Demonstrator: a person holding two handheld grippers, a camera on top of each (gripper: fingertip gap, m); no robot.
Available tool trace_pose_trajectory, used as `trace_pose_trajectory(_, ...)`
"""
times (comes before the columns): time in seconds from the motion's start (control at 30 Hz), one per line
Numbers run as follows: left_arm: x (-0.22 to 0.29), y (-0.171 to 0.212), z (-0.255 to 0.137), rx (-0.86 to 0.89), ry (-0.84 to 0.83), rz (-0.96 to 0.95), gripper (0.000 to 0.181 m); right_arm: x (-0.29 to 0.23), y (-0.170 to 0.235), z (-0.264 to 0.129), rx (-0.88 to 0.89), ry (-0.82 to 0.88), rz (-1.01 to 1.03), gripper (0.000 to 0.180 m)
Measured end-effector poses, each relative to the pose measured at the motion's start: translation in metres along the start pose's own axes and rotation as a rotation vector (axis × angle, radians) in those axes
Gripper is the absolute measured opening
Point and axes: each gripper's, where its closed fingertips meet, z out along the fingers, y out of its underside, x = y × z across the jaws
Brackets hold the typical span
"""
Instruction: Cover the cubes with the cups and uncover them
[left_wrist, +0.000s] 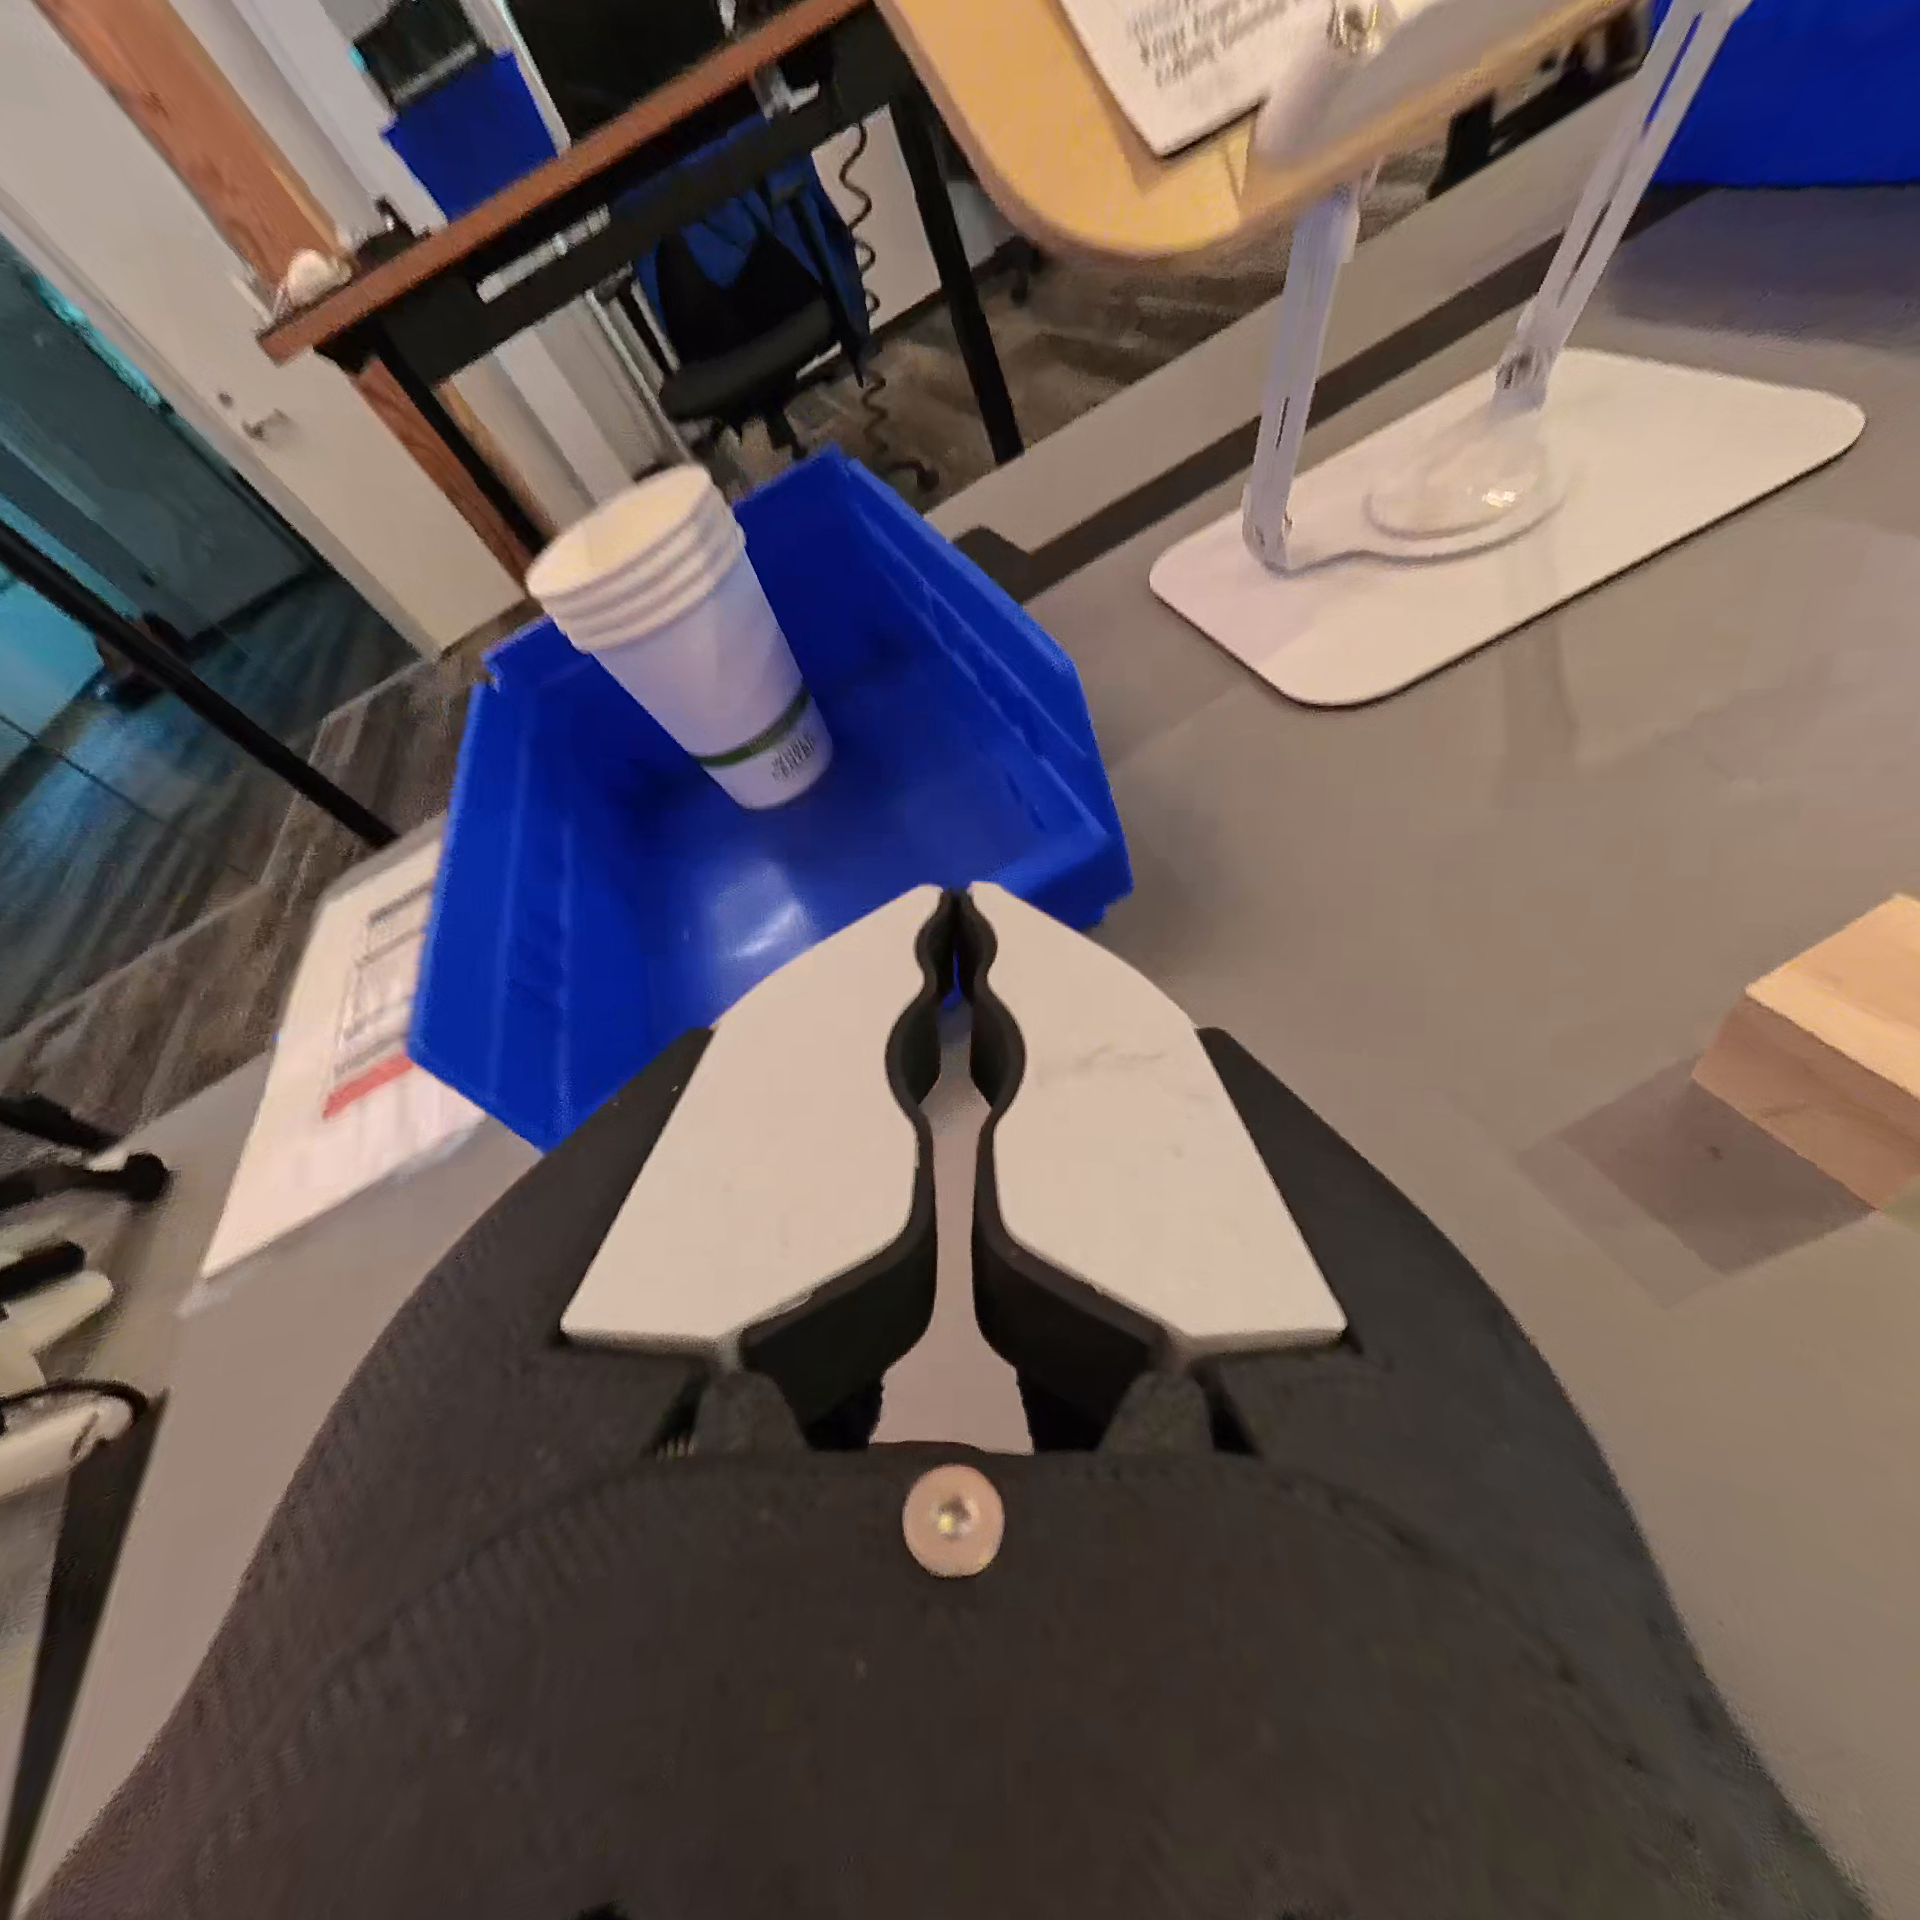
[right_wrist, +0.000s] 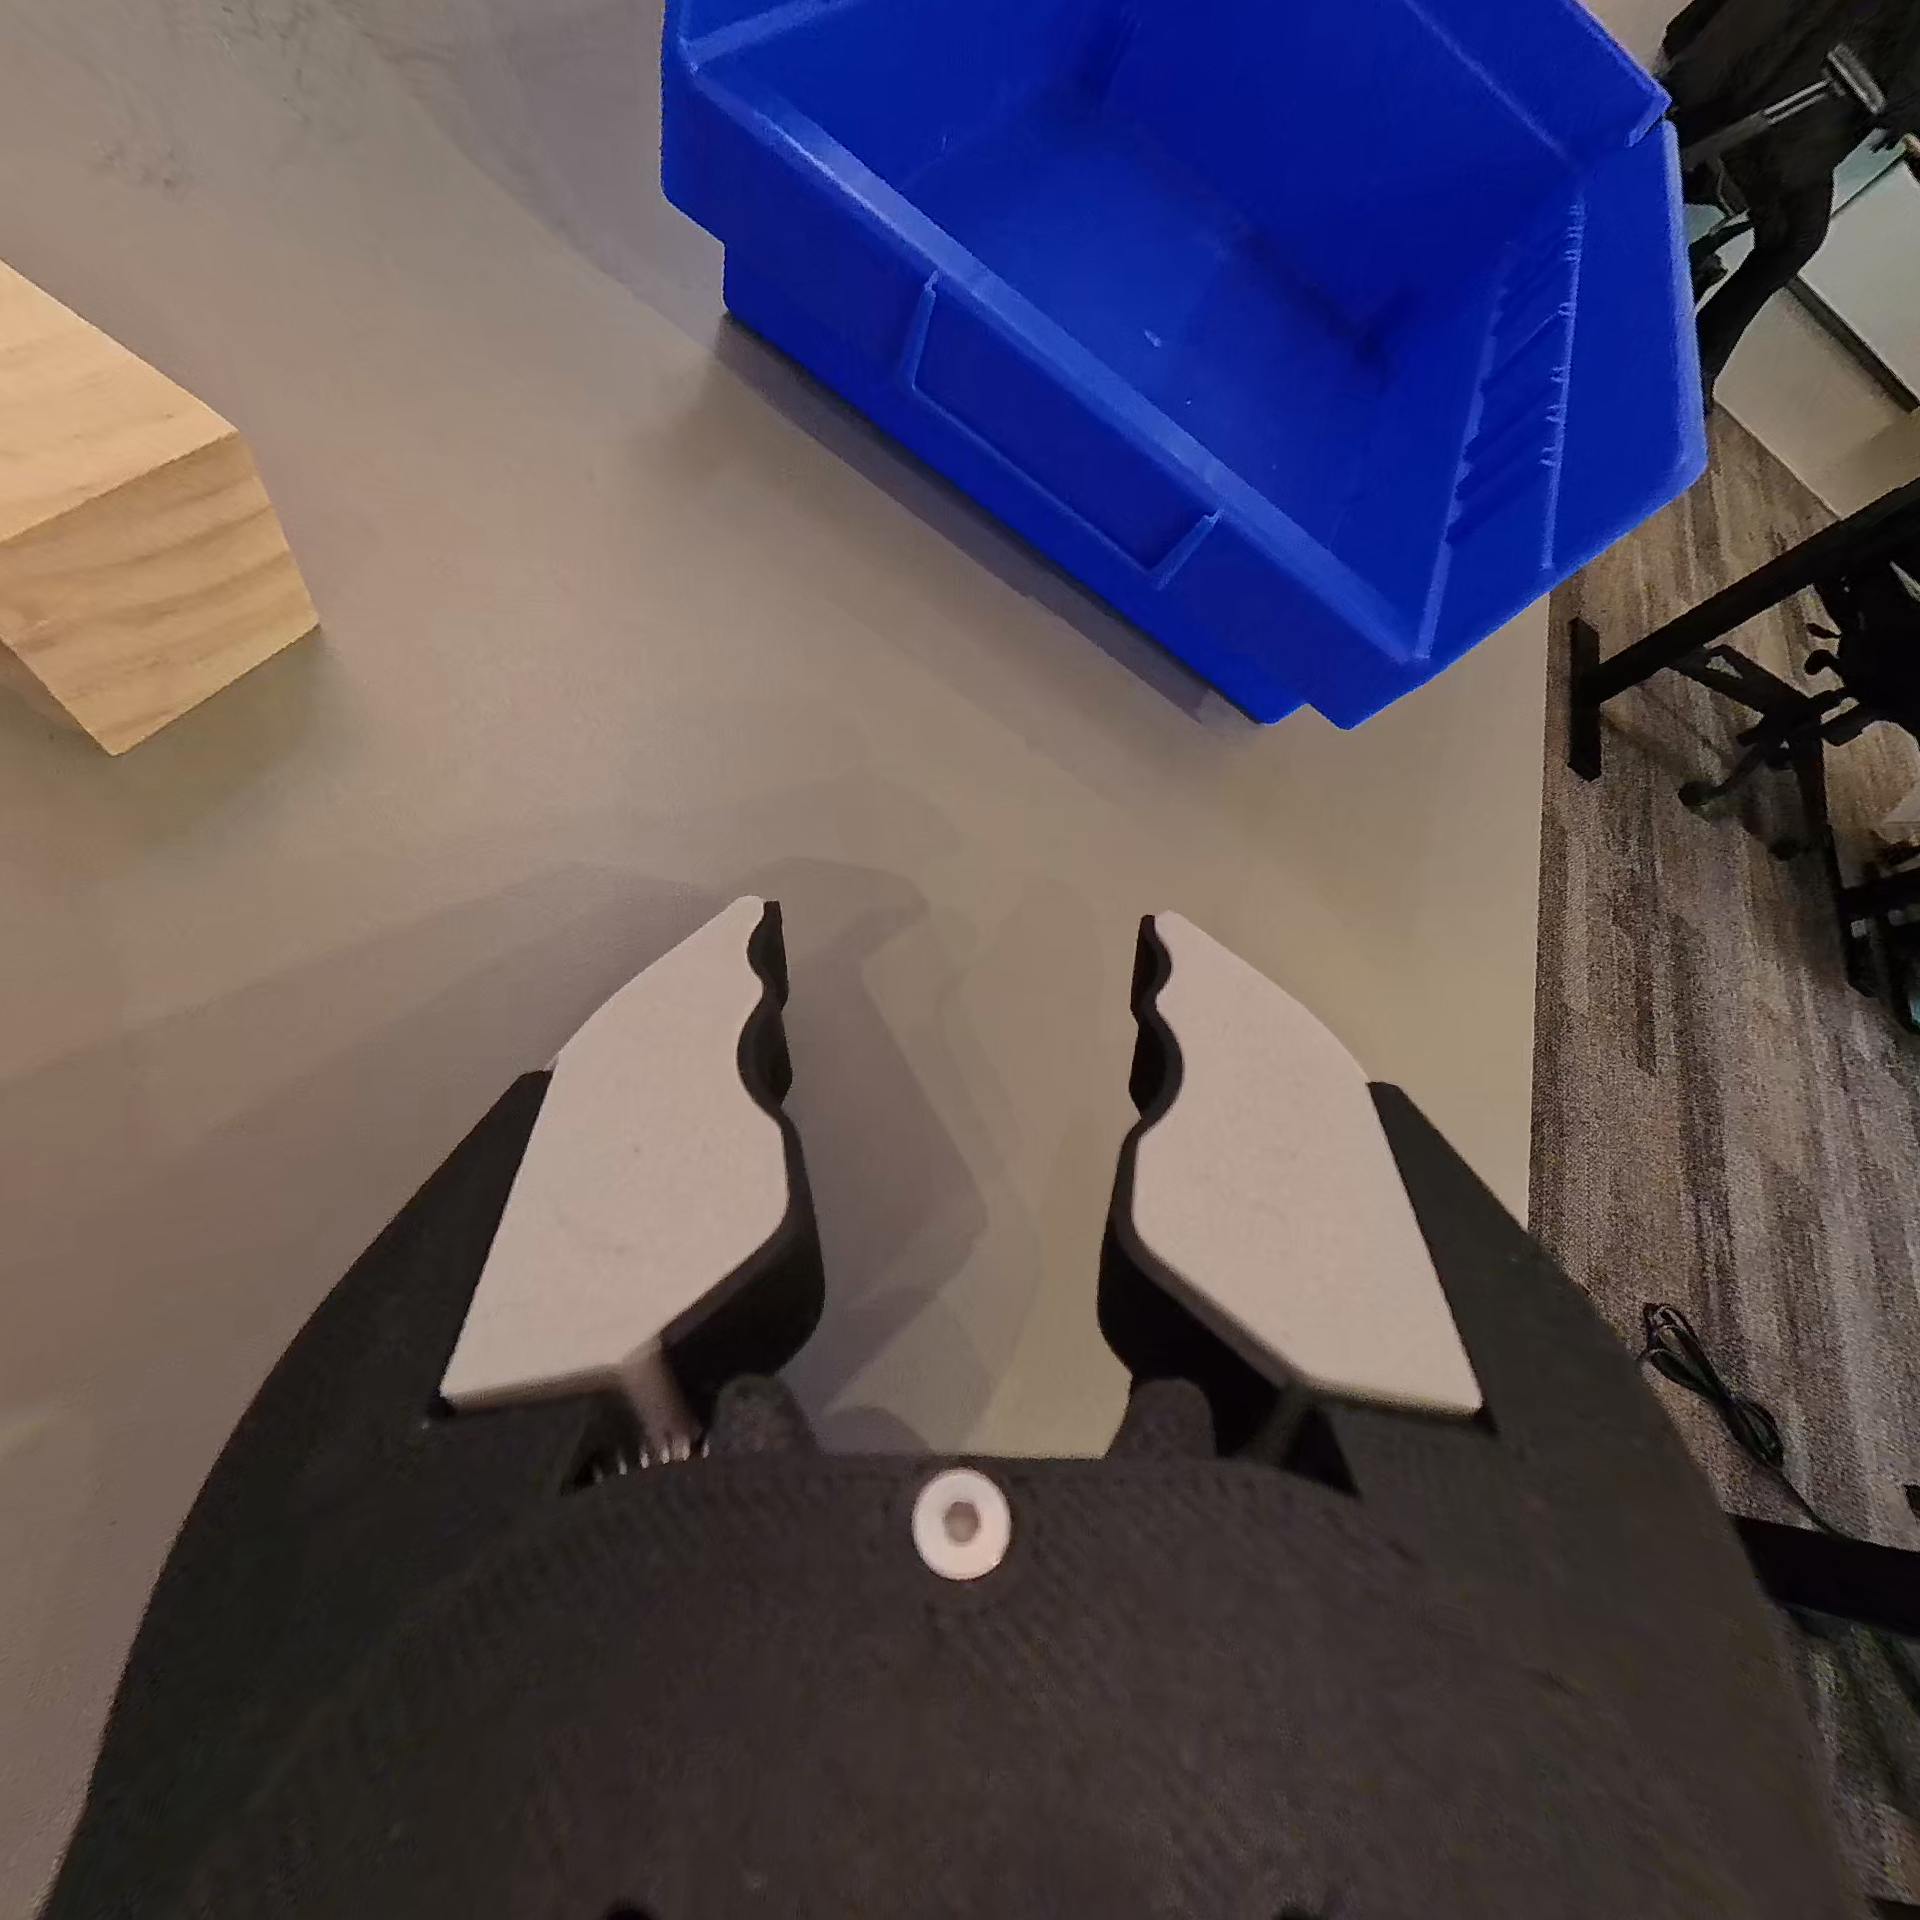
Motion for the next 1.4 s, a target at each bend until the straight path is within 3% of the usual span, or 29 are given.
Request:
trace_pose_trajectory(0.2,-0.045,-0.035,0.022,0.045,-0.035,0.118,0.003,0.000,0.000,0.000,-0.003,0.001,0.003,0.064)
trace_pose_trajectory(0.37,-0.075,-0.052,0.070,0.015,-0.081,0.362,0.010,0.000,0.000,0.000,-0.004,0.002,0.002,0.063)
trace_pose_trajectory(0.57,-0.094,-0.080,0.125,0.046,-0.013,0.509,0.025,0.001,0.001,0.001,-0.007,0.003,0.005,0.061)
trace_pose_trajectory(0.9,-0.122,-0.048,0.194,-0.135,-0.004,0.768,0.023,0.001,0.001,0.001,-0.009,0.003,0.006,0.060)
trace_pose_trajectory(1.1,-0.130,-0.028,0.208,-0.195,0.026,0.828,0.021,0.001,0.001,0.001,-0.010,0.003,0.006,0.059)
trace_pose_trajectory(1.4,-0.135,-0.030,0.210,-0.199,0.060,0.876,0.017,0.001,0.001,0.002,-0.011,0.005,0.006,0.058)
